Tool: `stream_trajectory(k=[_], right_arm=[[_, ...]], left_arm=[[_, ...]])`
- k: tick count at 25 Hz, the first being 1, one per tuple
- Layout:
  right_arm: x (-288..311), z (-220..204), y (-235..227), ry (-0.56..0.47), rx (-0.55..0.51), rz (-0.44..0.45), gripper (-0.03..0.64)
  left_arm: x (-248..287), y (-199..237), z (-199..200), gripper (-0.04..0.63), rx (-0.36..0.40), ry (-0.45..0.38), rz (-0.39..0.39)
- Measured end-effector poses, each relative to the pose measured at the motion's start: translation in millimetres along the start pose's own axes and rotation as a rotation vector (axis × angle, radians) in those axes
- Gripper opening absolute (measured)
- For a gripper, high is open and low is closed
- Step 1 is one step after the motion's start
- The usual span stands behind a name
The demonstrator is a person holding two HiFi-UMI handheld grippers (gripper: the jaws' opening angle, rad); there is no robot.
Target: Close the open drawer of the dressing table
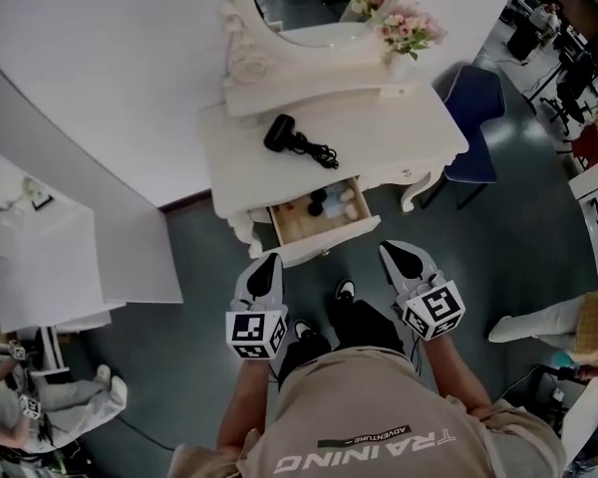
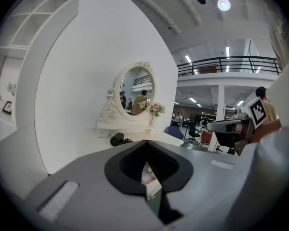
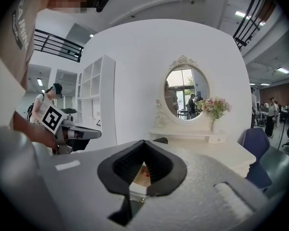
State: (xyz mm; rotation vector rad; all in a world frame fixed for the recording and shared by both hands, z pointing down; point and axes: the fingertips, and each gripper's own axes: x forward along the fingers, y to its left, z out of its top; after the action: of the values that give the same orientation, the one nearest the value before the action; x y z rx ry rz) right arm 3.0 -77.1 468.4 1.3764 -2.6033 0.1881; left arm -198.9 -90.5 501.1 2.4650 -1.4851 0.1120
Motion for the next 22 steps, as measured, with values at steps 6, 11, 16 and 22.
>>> stream_trajectory(k=[6,11,16,22], right_arm=[[18.3,-7.8,-20.1,0.028,-0.013,0.006,0.003],[50.0,1.8,-46.8,0.007,-0.033,0.041,0.003],[83.7,17.7,-73.9,-0.048,-0.074,0.086,0.003],[104.4,-5.6,-107.2,-0.022,-0.011,0.141,0.003]], left_arm=[[20.7,-7.9,4.0,0.018,-0.016,0.004,-0.009],[43.3,-2.7,25.7,0.018,0.012,0.021,0.026],[80.5,3.9,54.2,0.018,0.075,0.026,0.051],[123.6,0.8,70.8,0.018,0.096,0.016,0.064]])
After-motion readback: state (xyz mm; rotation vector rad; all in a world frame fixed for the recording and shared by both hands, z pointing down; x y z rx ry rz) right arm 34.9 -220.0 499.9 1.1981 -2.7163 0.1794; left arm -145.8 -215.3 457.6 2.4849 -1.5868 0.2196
